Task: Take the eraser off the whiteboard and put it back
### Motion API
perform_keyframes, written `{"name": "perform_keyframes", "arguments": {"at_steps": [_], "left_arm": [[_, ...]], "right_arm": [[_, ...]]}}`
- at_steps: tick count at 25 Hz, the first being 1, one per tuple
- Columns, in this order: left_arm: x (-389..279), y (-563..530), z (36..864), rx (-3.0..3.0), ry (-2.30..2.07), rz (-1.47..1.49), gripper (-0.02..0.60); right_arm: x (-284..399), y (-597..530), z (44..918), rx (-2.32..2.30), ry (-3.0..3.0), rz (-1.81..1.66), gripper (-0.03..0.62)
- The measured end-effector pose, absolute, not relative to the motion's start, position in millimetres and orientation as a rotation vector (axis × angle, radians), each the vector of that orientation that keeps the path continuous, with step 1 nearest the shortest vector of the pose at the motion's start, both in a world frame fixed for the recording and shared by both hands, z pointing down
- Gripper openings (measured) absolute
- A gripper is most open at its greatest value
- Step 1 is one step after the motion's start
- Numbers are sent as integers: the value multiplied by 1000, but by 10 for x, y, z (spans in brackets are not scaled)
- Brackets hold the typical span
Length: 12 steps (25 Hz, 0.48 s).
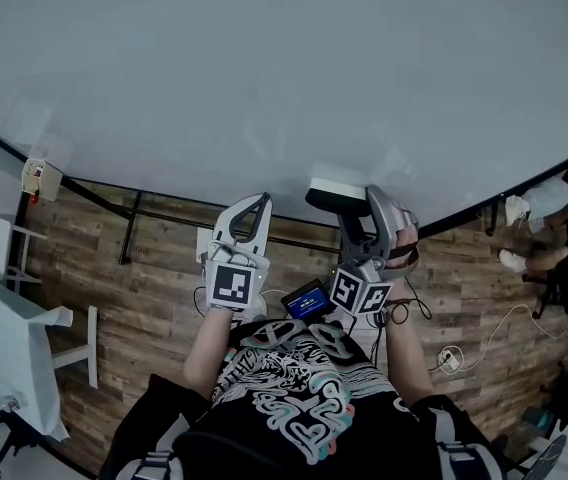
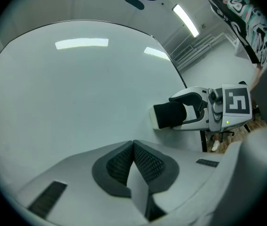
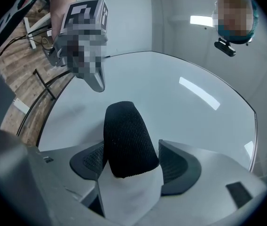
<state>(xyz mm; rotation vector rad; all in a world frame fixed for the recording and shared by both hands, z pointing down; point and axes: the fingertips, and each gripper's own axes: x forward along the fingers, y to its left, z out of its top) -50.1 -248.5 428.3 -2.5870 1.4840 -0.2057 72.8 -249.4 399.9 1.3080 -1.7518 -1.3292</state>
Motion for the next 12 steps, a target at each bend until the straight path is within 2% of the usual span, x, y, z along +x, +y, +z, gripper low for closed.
{"name": "perform_keyframes", "arguments": {"at_steps": [12], "left_arm": [[-607,-2464,4296,-2599,1485,-167,14]], "right_arm": [[751,-2445,3991,1333,-1772,-1260,344]]}}
